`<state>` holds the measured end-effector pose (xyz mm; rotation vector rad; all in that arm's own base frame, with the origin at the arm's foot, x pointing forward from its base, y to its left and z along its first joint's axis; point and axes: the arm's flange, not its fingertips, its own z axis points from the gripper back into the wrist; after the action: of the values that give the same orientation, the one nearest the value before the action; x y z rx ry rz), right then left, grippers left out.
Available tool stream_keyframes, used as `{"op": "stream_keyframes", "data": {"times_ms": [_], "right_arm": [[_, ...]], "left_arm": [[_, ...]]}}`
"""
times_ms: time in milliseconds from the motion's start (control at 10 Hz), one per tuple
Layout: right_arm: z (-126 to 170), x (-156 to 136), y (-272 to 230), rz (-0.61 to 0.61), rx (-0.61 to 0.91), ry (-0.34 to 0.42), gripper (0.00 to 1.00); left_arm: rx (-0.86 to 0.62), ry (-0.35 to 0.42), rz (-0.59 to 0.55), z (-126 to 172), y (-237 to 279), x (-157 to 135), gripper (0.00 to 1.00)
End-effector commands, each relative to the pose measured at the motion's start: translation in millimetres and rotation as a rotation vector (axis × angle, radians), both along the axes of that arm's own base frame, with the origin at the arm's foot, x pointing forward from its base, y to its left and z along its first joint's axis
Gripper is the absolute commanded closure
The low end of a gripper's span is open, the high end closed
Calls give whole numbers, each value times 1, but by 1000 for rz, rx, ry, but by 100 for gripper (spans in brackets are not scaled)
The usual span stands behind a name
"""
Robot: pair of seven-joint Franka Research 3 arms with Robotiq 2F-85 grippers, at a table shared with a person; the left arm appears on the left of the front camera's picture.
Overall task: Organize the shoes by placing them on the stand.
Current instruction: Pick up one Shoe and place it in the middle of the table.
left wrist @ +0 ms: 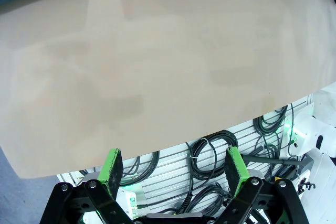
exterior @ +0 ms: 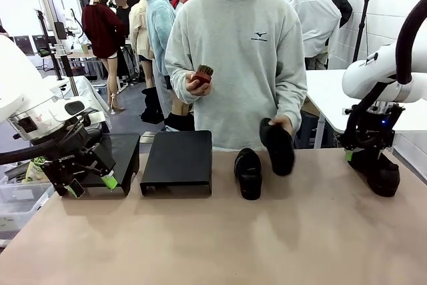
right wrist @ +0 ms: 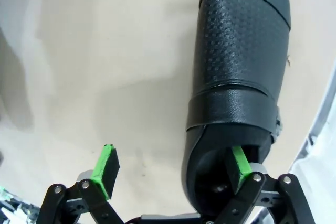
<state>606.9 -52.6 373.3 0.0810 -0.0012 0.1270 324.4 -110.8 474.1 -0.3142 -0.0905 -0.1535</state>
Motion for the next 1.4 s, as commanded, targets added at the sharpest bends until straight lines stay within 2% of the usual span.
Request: {"op": "stream_keyframes", "data": {"times_ms": [0, 200, 600, 800, 1300], "right_arm": [[11, -13, 17, -18, -59, -16, 0], [16, -21, 28, -20, -56, -8, 0], [-2, -13, 17, -47, -35, 72, 0], [1, -12, 11, -53, -42, 40, 0], [-10, -6, 3, -77, -28, 74, 0]], "left_arm": [[2, 0, 4, 1, 1, 0, 0], [2, 0, 4, 1, 1, 0, 0], [2, 0, 4, 1, 1, 0, 0], [2, 0, 4, 1, 1, 0, 0], [2, 0, 4, 1, 1, 0, 0]]}}
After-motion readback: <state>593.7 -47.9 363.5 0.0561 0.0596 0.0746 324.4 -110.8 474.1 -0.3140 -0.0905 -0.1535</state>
